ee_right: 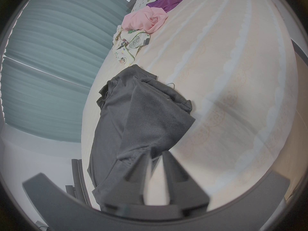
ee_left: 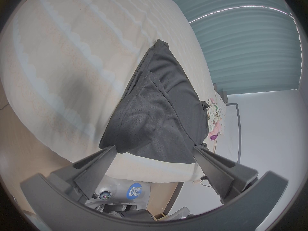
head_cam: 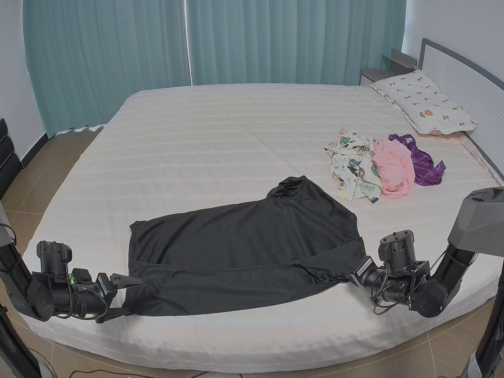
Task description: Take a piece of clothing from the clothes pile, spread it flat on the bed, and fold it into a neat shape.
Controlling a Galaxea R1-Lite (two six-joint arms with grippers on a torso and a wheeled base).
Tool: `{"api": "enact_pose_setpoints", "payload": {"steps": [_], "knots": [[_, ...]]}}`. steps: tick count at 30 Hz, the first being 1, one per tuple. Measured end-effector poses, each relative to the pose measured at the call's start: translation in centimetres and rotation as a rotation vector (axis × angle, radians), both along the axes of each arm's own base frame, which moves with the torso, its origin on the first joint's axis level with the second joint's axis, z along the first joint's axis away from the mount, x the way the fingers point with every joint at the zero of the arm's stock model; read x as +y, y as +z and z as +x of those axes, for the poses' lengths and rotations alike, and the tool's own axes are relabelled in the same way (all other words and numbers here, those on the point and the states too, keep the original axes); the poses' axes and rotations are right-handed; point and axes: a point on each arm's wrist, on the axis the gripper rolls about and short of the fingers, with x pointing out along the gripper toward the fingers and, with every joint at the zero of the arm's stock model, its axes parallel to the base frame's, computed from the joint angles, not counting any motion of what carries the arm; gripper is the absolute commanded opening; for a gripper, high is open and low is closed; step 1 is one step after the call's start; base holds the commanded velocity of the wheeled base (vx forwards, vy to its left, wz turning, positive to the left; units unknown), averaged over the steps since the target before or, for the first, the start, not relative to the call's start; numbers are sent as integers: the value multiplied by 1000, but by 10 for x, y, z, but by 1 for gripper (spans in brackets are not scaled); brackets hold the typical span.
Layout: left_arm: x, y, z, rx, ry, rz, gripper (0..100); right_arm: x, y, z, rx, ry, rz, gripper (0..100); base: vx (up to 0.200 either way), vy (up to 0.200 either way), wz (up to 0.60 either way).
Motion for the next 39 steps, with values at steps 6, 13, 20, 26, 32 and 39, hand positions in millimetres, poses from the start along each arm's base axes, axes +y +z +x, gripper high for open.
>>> {"api": "enact_pose_setpoints", "payload": {"steps": [6, 13, 20, 26, 32, 39], "knots": [[0, 0, 0, -2, -1, 2, 100, -1, 0, 0, 1, -3, 1, 0, 0, 0, 0], [0, 0, 0, -3, -3, 3, 100, -3, 13, -2, -33, 2, 8, 0, 0, 0, 0], [0, -1, 0, -1, -3, 4, 100, -4, 26, -2, -79, 24, -6, 0, 0, 0, 0], [0, -1, 0, -1, -3, 5, 100, -6, 26, -4, -79, 54, -23, 100, 0, 0, 0], [1, -1, 2, -23, 0, 11, 100, -7, 21, -4, -64, 58, -28, 100, 0, 0, 0], [0, -2, 1, -22, -1, 10, 100, -5, 11, 1, -37, 37, -7, 100, 0, 0, 0]]}}
